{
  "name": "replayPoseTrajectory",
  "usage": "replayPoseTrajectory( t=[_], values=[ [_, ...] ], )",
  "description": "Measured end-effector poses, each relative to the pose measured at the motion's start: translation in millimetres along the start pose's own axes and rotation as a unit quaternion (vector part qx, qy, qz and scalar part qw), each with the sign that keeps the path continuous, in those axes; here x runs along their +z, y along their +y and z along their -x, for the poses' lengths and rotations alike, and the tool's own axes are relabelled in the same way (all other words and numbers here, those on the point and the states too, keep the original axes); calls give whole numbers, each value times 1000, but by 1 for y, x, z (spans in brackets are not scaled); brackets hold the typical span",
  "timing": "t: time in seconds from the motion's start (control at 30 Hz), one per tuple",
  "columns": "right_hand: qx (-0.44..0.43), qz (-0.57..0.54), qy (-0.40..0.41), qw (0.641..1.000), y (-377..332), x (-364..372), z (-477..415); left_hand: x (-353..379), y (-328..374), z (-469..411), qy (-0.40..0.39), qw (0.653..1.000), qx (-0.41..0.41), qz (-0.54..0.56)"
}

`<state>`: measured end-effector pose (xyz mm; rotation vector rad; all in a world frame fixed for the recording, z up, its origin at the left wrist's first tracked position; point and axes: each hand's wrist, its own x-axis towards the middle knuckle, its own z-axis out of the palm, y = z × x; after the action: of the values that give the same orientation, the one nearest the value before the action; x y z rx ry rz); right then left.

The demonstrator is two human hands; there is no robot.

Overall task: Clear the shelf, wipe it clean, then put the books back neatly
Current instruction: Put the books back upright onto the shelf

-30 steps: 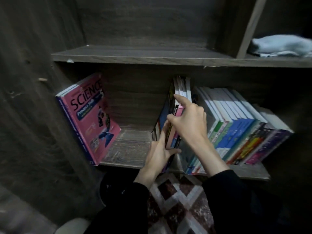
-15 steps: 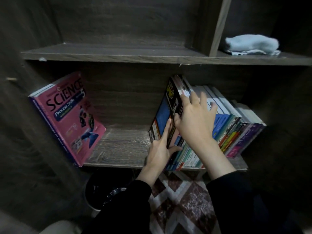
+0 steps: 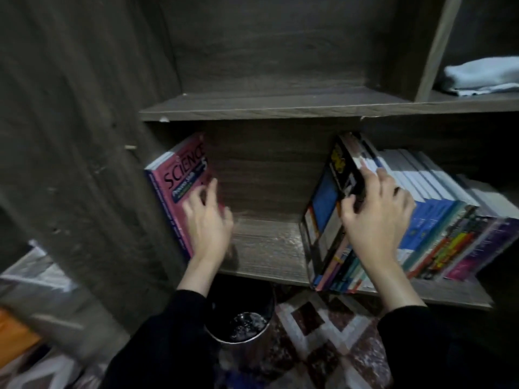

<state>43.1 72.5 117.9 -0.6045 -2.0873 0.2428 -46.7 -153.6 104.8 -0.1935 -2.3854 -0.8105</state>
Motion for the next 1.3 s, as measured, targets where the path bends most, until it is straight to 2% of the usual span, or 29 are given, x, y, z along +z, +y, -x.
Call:
replayPoseTrajectory(
  t=[0.07,0.2,0.4,0.5,0.57,0.63,0.7,1.03,1.17,1.3],
  values=[
    [8,-12,9,1000,-2,2,0,-24,-17,-20,58,992,-35,-105],
    [13,-23,10,1000,-3,3,1,-44,-32,-48,25,983,-69,-166],
    [1,-28,17,999,1,5,1,-46,-33,-67,29,978,-45,-200],
    [1,-28,20,999,1,6,1,-47,-32,-72,11,974,10,-225],
    [0,-26,22,999,2,7,1,-48,-26,-79,-34,980,21,-196],
    [-5,-24,27,999,3,7,1,-50,-19,-86,-98,984,-18,-148],
    [-7,-23,28,999,3,7,1,-53,-14,-92,-129,982,-40,-130],
    [-2,-6,13,1000,3,6,0,-5,57,-49,-61,994,-28,87],
    [-7,4,-7,1000,4,3,0,15,95,-23,-37,989,8,146],
    [-7,10,-21,1000,5,2,-1,31,129,4,-50,974,36,217]
  ],
)
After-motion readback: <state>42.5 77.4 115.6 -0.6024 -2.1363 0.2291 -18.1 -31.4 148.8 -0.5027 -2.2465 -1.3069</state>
